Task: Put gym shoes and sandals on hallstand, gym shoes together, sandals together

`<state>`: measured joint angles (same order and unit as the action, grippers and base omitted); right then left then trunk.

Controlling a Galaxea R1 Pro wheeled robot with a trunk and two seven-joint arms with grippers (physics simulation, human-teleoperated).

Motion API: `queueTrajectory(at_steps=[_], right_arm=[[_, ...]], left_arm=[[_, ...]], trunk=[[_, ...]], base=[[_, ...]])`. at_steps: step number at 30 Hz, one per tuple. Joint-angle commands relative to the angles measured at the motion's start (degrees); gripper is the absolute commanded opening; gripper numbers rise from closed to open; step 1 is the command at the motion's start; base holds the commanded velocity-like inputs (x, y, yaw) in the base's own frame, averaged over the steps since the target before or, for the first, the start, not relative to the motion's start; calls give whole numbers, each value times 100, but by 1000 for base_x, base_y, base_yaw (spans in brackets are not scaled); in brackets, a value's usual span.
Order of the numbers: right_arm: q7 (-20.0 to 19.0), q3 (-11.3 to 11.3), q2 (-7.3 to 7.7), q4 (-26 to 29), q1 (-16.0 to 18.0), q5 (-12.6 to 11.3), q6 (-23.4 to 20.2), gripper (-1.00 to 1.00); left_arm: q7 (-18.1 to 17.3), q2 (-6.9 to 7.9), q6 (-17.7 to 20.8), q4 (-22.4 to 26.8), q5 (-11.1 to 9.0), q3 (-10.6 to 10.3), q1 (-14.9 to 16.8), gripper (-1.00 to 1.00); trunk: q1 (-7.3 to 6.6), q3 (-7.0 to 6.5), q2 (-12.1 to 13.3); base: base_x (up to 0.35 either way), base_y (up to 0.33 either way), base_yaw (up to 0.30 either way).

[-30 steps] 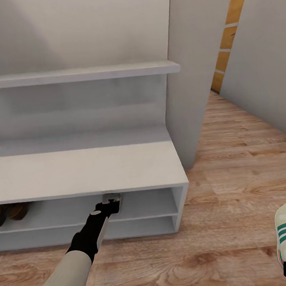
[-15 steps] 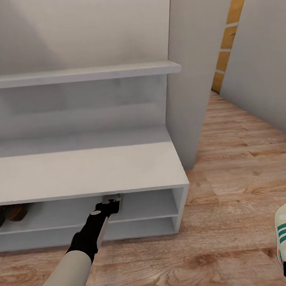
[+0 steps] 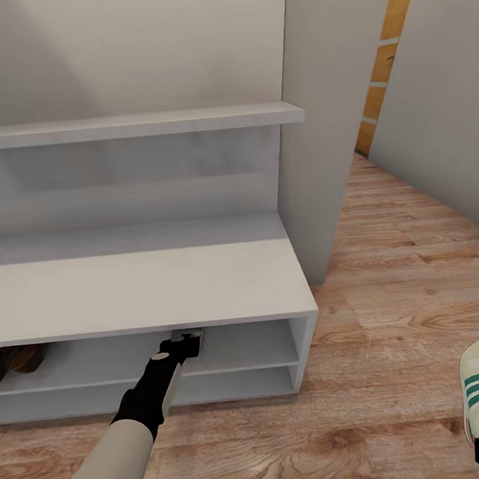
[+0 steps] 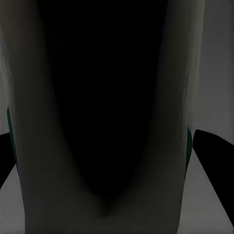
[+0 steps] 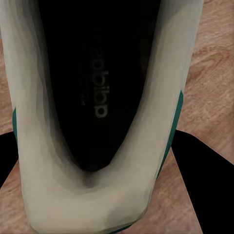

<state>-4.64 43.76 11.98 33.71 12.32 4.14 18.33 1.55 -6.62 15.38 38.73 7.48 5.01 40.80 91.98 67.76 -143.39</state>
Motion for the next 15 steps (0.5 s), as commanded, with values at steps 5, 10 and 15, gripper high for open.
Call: queueTrajectory(at_steps=[5, 10, 15], right_arm=[[-46, 45, -3, -5, 8, 43, 21, -100], [-46, 45, -3, -5, 8, 43, 21, -100], [-46, 44, -2, -5, 8, 43, 21, -100]], left_arm=[[-12, -6, 26, -192, 70, 12, -2, -100], [-14, -6, 30, -217, 69, 5, -2, 100], [-15, -6, 32, -224, 72, 11, -2, 100]], trunk=[[0, 5, -1], [0, 5, -1], [0, 5, -1]], base=[[0, 0, 0], [0, 0, 0], [0, 0, 0]])
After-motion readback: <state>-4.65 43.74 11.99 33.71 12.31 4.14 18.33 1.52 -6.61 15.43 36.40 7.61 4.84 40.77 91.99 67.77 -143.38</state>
